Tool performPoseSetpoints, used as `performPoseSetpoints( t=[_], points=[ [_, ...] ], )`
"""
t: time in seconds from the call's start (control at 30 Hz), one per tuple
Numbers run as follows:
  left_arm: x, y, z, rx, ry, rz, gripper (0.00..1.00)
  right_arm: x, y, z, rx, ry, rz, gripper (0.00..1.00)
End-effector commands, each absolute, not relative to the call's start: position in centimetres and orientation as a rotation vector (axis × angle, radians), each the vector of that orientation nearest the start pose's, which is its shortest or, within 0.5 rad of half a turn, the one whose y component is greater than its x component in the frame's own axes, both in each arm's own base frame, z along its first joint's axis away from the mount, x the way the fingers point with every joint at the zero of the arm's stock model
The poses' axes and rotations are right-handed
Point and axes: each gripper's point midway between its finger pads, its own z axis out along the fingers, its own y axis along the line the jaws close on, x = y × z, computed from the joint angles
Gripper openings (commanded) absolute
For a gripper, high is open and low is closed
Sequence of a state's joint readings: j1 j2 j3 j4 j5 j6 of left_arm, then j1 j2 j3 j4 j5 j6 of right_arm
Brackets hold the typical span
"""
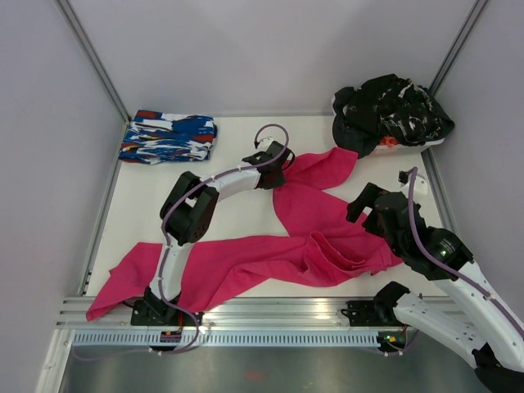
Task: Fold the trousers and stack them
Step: Flatten the trousers out
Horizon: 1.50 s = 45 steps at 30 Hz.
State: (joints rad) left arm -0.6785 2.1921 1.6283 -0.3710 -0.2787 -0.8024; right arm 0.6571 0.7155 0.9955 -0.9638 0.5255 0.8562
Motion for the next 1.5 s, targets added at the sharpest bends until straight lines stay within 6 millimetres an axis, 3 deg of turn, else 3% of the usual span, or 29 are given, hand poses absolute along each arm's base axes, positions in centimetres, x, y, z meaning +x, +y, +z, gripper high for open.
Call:
performPoseSetpoints(
  t=[0.0, 0.03, 0.07, 0.13, 0.17, 0.2, 0.23, 0.27, 0.37, 0.4, 0.47, 0.5, 0.57, 0.63, 0.77, 0.83, 0.87, 0.93, 0.97, 1.03, 1.07, 1.1, 1.13, 1.2, 1.27, 1.47],
  points=[
    [43.1, -30.3, 8.0, -0.183, 2.366, -0.241, 0.02, 21.0, 8.3, 24.9, 0.488, 2.085, 0.281, 0.98],
    [42.8, -29.1, 12.6, -0.199, 2.282, -0.261, 0.02, 21.1, 8.3, 24.8, 0.482, 2.089, 0.275, 0.98],
    [41.1, -27.3, 12.3, -0.198, 2.293, -0.211, 0.02, 21.2, 8.3, 24.7, 0.482, 2.092, 0.261, 0.98],
    [39.1, -23.8, 15.3, -0.284, 2.222, -0.141, 0.02, 21.4, 8.3, 24.5, 0.481, 2.096, 0.244, 0.98],
    [35.8, -21.4, 17.6, -0.367, 2.194, -0.142, 0.02, 21.6, 8.4, 24.2, 0.469, 2.105, 0.234, 0.98],
    [34.5, -18.9, 18.9, -0.434, 2.124, -0.061, 0.02, 22.1, 8.8, 24.4, 0.464, 2.095, 0.251, 0.98],
    [33.0, -17.4, 19.9, -0.486, 2.087, -0.044, 0.02, 22.3, 9.2, 24.3, 0.453, 2.098, 0.258, 0.98],
    [29.9, -15.3, 20.6, -0.546, 2.074, -0.044, 0.02, 22.6, 10.0, 23.9, 0.434, 2.122, 0.271, 0.98],
    [26.5, -12.1, 21.1, -0.578, 2.071, 0.041, 0.02, 23.8, 12.4, 23.7, 0.370, 2.160, 0.332, 0.98],
    [26.2, -12.0, 21.2, -0.570, 2.077, 0.041, 0.14, 23.9, 12.8, 23.5, 0.346, 2.175, 0.336, 0.98],
    [26.6, -13.8, 21.6, -0.475, 2.112, -0.006, 0.61, 24.4, 13.6, 22.6, 0.323, 2.215, 0.325, 0.98],
    [26.5, -15.1, 20.8, -0.436, 2.162, -0.029, 0.99, 24.4, 13.8, 22.3, 0.312, 2.229, 0.323, 0.98],
    [26.9, -16.6, 21.5, -0.400, 2.176, -0.062, 1.00, 24.4, 13.8, 21.7, 0.311, 2.250, 0.305, 0.98],
    [27.3, -16.2, 21.6, -0.416, 2.158, -0.019, 1.00, 24.3, 13.6, 21.6, 0.327, 2.245, 0.296, 0.98],
    [27.4, -12.4, 22.4, -0.564, 2.084, 0.073, 1.00, 23.8, 12.8, 21.3, 0.353, 2.215, 0.307, 0.98],
    [27.9, -11.4, 21.9, -0.633, 2.110, 0.010, 1.00, 23.8, 12.6, 21.2, 0.359, 2.209, 0.301, 0.98],
    [28.1, -9.4, 20.3, -0.681, 2.167, -0.020, 1.00, 23.8, 12.4, 20.6, 0.356, 2.216, 0.276, 0.98],
    [29.8, -7.9, 19.8, -0.740, 2.130, -0.114, 1.00, 23.9, 12.2, 19.8, 0.351, 2.233, 0.242, 0.98],
    [29.9, -5.3, 18.4, -0.784, 2.128, -0.068, 1.00, 23.9, 12.3, 18.7, 0.339, 2.262, 0.216, 0.98],
    [30.5, -3.9, 17.2, -0.826, 2.137, -0.079, 1.00, 24.0, 12.6, 18.0, 0.336, 2.286, 0.212, 0.98],
    [31.1, -1.9, 16.7, -0.891, 2.117, -0.059, 1.00, 24.2, 13.0, 17.4, 0.329, 2.305, 0.214, 0.98],
    [31.5, -1.7, 15.3, -0.924, 2.164, -0.078, 1.00, 24.2, 13.7, 17.3, 0.319, 2.313, 0.250, 0.98],
    [31.8, 0.1, 14.4, -1.006, 2.154, -0.061, 1.00, 24.2, 14.0, 17.1, 0.314, 2.320, 0.263, 0.98],
    [32.7, 1.2, 12.1, -1.076, 2.193, -0.055, 1.00, 24.5, 14.6, 17.3, 0.313, 2.307, 0.304, 0.98],
    [33.5, 3.1, 11.0, -1.143, 2.183, -0.048, 1.00, 24.6, 14.6, 17.8, 0.315, 2.287, 0.319, 0.98],
    [36.7, 5.5, 7.8, -1.205, 2.160, -0.076, 0.99, 24.3, 13.5, 18.2, 0.310, 2.267, 0.279, 0.98]
  ],
)
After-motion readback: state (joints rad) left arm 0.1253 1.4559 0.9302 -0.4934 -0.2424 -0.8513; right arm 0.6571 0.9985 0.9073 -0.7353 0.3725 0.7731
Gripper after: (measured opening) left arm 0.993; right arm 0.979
